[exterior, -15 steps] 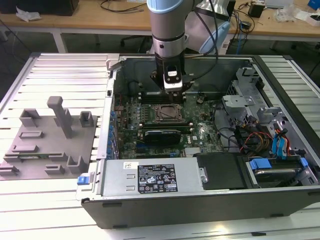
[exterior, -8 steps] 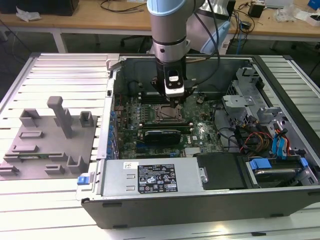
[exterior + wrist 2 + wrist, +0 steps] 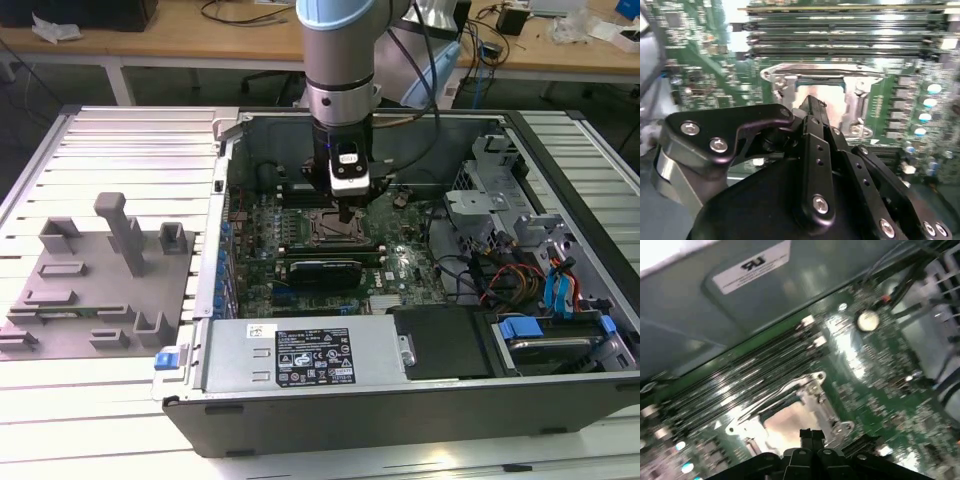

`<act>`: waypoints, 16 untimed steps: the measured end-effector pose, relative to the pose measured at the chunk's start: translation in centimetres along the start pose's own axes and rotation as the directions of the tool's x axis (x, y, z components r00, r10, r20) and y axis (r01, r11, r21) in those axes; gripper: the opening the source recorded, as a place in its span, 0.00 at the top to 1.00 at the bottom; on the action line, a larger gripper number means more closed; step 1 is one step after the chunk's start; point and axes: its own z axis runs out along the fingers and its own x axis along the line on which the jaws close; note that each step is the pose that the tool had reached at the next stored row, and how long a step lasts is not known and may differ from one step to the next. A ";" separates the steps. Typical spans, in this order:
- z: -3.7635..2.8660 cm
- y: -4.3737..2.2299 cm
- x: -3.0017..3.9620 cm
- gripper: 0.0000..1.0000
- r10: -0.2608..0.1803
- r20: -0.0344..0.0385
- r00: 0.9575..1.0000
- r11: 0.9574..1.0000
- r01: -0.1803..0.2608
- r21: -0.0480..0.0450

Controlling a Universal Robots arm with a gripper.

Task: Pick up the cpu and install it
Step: 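Install the first cpu locking lever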

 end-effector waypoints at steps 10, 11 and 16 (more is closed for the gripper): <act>0.25 0.03 -0.02 0.89 -0.205 -0.028 0.978 0.979 0.205 -0.003; 0.27 0.03 -0.02 0.89 -0.222 -0.028 0.975 0.975 0.222 -0.005; 0.40 0.03 -0.01 0.89 -0.339 -0.025 0.940 0.941 0.339 -0.016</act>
